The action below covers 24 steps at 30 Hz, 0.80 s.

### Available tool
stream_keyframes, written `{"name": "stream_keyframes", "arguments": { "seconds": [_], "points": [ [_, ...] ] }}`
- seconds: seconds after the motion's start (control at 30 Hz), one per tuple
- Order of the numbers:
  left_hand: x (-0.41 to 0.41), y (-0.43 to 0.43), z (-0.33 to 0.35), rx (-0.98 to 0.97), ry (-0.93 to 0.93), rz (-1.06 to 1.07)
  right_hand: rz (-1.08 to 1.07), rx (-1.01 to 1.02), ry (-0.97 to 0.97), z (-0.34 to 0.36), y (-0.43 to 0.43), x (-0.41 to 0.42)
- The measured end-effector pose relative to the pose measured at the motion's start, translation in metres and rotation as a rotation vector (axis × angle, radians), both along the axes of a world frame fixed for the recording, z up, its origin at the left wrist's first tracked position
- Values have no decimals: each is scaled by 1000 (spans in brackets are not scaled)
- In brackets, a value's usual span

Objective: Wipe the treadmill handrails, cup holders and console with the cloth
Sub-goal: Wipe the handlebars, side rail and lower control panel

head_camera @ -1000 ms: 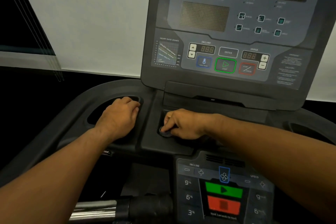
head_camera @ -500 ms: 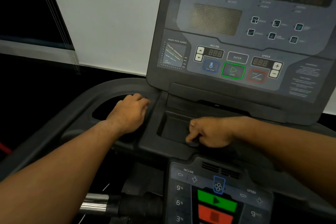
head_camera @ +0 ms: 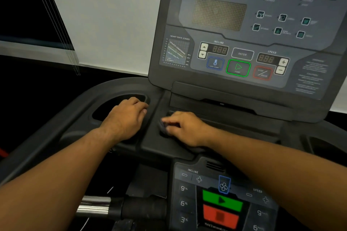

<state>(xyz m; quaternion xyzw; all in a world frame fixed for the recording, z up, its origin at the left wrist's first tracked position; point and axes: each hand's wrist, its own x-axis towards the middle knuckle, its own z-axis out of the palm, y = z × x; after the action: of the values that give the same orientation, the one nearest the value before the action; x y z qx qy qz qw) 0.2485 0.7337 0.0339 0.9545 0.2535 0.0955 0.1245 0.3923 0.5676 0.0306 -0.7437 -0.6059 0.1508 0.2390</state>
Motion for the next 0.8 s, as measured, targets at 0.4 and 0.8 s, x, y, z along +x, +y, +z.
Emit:
{"name": "stream_keyframes", "arguments": {
  "seconds": [0.4, 0.8],
  "points": [
    [-3, -12, 12, -15, -126, -119, -228, -125, 283, 33, -96, 3],
    [4, -94, 16, -202, -19, -449, -631, -36, -166, 31, -168, -58]
  ]
}}
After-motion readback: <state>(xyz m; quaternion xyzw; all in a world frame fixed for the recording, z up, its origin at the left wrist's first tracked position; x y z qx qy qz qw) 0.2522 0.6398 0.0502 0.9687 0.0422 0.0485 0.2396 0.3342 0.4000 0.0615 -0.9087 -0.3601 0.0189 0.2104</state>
